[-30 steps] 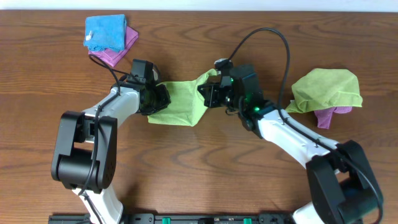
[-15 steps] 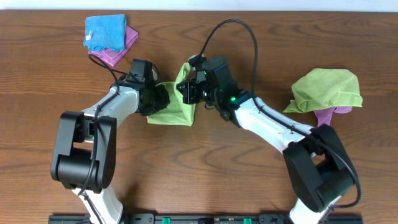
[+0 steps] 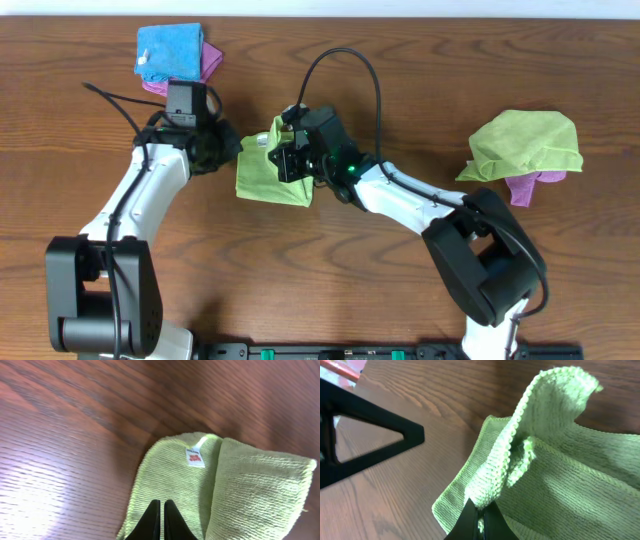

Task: Fold the cloth
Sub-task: 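Carry the right end leftward over onto the left end, folding in half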

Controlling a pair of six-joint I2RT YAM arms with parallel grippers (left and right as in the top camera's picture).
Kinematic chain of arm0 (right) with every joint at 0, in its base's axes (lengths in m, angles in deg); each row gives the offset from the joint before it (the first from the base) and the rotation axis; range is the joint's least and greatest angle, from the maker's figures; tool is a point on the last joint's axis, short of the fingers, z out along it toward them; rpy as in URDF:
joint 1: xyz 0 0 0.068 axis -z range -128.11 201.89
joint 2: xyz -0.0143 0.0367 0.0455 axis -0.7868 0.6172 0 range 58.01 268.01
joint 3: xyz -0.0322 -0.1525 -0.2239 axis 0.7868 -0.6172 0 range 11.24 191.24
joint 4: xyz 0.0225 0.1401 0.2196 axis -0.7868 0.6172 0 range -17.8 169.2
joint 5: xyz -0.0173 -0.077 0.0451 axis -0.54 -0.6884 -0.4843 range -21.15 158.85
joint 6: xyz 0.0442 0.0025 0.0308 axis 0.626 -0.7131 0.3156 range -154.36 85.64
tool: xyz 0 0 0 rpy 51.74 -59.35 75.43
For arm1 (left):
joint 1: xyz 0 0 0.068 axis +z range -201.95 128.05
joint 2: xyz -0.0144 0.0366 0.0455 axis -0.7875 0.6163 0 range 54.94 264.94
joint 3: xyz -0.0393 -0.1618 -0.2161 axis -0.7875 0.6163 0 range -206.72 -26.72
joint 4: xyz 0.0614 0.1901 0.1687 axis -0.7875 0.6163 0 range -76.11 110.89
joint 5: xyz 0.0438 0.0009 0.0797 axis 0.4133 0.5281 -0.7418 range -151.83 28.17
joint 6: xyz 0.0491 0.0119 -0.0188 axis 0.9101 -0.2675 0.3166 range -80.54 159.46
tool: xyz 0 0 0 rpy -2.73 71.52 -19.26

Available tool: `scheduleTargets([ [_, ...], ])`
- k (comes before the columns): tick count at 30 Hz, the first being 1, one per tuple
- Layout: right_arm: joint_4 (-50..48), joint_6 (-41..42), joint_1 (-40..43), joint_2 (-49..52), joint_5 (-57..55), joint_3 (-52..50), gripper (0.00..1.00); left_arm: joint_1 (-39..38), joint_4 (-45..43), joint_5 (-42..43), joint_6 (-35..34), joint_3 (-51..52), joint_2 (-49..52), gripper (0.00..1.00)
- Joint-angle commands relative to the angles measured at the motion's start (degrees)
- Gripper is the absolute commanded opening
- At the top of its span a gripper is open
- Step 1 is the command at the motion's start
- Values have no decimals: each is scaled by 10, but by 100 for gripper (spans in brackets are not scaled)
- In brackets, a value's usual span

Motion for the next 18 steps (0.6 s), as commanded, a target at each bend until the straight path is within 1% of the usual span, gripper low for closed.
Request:
scheduleTargets([
  [1, -2, -15, -8, 9, -7, 21, 1, 12, 7, -15, 11, -13, -10, 6],
  [8, -1, -19, -10, 36, -7, 48, 1, 16, 14, -15, 11, -13, -11, 6],
  [13, -1, -19, -19, 37, 0, 49, 1, 16, 14, -15, 11, -13, -11, 6],
  [14, -1, -19, -22, 37, 9, 49, 2, 16, 14, -15, 11, -13, -11, 6],
  [16, -2, -23, -29, 37, 28, 49, 9, 16, 14, -17, 11, -13, -11, 6],
  [18, -2, -35, -35, 37, 62, 53, 13, 16, 14, -23, 11, -13, -11, 6],
])
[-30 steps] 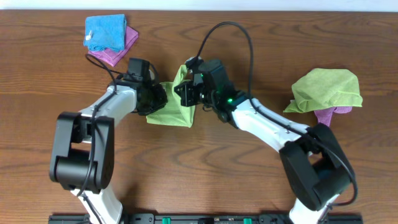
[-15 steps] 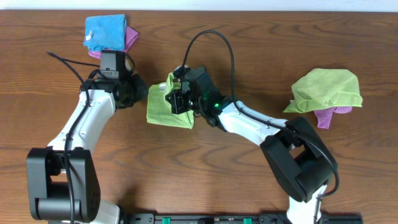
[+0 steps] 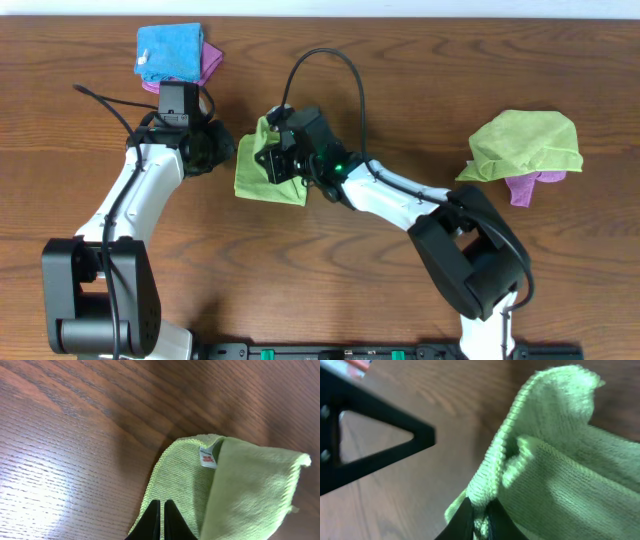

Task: Fold the cloth
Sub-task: 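Carry the right end leftward over onto the left end, folding in half, then release the folded towel and retract the right arm to rest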

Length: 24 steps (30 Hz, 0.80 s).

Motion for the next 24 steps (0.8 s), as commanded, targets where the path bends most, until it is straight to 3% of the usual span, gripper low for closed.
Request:
scheduleTargets([
  [1, 0, -19, -16, 6, 56, 19, 15, 3, 3, -23, 10, -13, -10, 6],
  [6, -2, -24, -25, 6, 69, 22, 44, 17, 3, -30, 10, -19, -13, 6],
  [17, 1, -22, 7, -21, 21, 38, 43, 56, 4, -19, 10, -20, -29, 6],
  [21, 46, -19, 32, -13, -9, 38, 45, 56, 12, -16, 10, -20, -31, 6],
  [24, 41, -20, 36, 5, -10, 38, 27, 56, 14, -16, 10, -20, -31, 6],
])
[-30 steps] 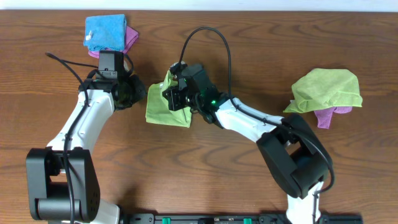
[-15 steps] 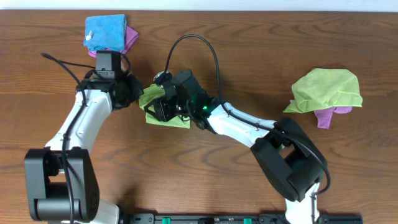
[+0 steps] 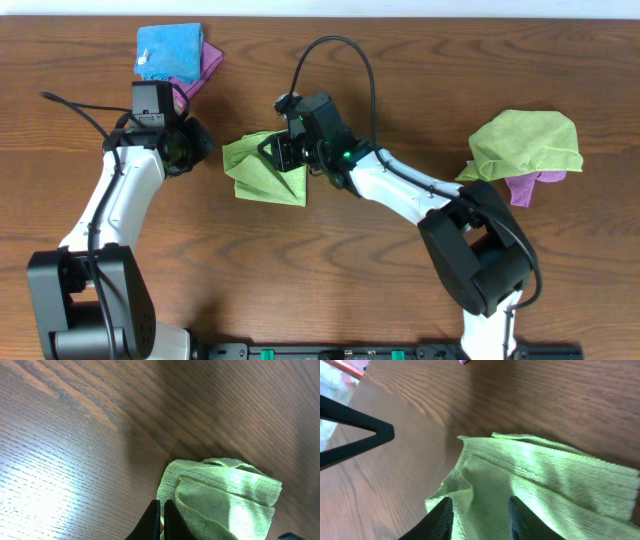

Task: Fold the cloth
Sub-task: 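Release the folded towel and retract the right arm to rest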

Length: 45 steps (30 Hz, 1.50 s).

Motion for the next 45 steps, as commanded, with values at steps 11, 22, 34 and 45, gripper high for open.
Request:
scheduleTargets([
  [11, -5, -8, -43, 47, 28, 9, 1, 3, 2, 3, 10, -18, -14, 6],
  [22, 43, -7, -72, 37, 99, 9, 2, 9, 2, 3, 10, -18, -14, 7],
  [34, 52, -57, -8, -57, 20, 9, 56, 10, 6, 60, 10, -18, -23, 34],
  [45, 319, -182, 80, -241, -53, 9, 99, 12, 135, 144, 10, -18, -43, 95],
])
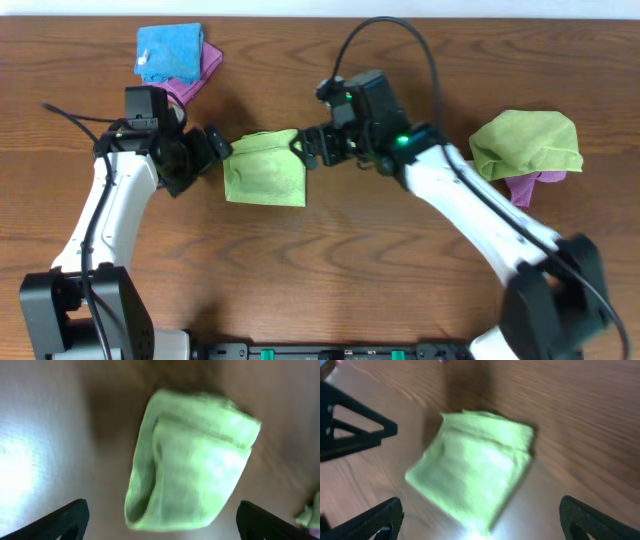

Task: Fold the cloth
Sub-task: 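Release the folded towel and retract the right arm to rest, then grasp the folded green towel's edge with the left gripper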

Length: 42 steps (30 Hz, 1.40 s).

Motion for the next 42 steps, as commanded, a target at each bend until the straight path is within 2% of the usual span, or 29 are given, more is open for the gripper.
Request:
scheduleTargets([
  [1, 50, -68, 13, -64, -30, 5, 99, 4, 23, 38, 8, -14, -7, 95],
  [5, 155, -110, 41, -151, -35, -3, 99, 4, 42, 57, 8, -10, -7, 95],
  [10, 191, -109, 92, -287, -59, -89, 99, 4, 40, 86, 8, 31, -7, 95],
  [17, 226, -32, 174, -559, -59, -266, 99, 4, -6, 125, -5, 98, -7, 95],
  [21, 271, 9, 184, -690, -63, -323, 99, 4, -62, 144, -31, 140, -7, 96],
  [23, 285, 26, 184, -724, -73, -333, 99, 4, -87, 148, -46, 158, -7, 96],
  [31, 292, 28, 184, -741, -72, -334, 99, 4, -172, 147, -84, 203, -7, 99],
  [40, 292, 28, 184, -741, -72, -334, 99, -24, -203, 106, -101, 208, -5, 100],
  [41, 292, 28, 184, -741, -72, -334, 99, -30, -207, 104, -103, 208, -4, 96],
  [42, 292, 28, 184, -741, -72, -334, 99, -36, -208, 94, -110, 208, -3, 96],
])
